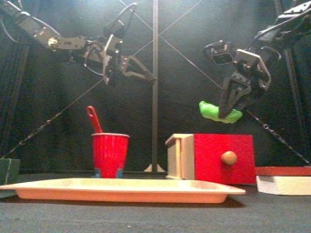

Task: Put pea in drawer

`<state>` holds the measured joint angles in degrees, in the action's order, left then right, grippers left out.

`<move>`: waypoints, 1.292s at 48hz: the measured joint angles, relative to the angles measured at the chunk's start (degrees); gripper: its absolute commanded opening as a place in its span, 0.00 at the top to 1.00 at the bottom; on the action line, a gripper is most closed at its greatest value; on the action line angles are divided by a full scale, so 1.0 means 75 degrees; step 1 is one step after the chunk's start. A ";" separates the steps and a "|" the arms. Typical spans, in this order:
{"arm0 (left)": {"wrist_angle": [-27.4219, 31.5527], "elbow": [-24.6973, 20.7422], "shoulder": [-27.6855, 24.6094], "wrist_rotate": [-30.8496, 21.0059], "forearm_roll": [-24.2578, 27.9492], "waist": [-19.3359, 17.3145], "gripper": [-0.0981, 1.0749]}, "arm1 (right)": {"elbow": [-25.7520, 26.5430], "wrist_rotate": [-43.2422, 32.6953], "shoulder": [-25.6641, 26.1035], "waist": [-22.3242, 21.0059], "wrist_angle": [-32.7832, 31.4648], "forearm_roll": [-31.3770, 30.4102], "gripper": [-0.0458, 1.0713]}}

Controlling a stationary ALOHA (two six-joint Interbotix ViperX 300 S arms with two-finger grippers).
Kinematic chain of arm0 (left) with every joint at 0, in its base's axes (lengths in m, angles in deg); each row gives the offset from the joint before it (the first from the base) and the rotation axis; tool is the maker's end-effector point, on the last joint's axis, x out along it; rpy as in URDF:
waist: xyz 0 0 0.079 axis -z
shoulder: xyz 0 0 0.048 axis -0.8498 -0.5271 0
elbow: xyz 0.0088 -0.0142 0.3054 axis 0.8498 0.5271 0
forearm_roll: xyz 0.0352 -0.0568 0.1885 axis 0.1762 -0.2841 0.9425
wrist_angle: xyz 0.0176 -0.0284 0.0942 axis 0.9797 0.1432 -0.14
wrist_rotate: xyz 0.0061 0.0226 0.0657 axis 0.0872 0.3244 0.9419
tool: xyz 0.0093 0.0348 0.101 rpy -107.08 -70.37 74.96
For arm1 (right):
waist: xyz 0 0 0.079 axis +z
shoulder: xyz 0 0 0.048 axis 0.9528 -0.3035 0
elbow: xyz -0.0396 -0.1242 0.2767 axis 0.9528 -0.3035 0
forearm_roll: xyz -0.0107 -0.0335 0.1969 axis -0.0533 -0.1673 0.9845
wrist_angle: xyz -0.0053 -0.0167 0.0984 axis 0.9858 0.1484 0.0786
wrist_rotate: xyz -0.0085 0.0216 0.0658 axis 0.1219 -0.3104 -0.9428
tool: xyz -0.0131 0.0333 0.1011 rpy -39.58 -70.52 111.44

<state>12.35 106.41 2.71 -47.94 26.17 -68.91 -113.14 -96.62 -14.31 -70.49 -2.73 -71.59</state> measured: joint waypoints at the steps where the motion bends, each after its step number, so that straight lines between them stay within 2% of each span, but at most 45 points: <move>1: 0.0000 0.0000 0.0000 0.0000 -0.0012 0.0000 0.60 | 0.0000 0.0000 0.0000 0.0000 0.0000 -0.0059 0.23; 15: 0.0000 0.0023 0.0000 0.0000 0.0000 -0.0012 0.60 | -0.0035 0.0000 -0.0246 -0.0047 0.0012 -0.0270 0.09; 62: 0.0000 0.0070 0.0000 0.0000 -0.0129 -0.0059 0.60 | 0.0000 0.0012 -0.0305 -0.0035 0.0105 -0.0082 0.10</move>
<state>12.35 106.93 2.71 -47.94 25.20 -69.35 -113.14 -96.53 -16.59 -70.75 -1.94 -72.20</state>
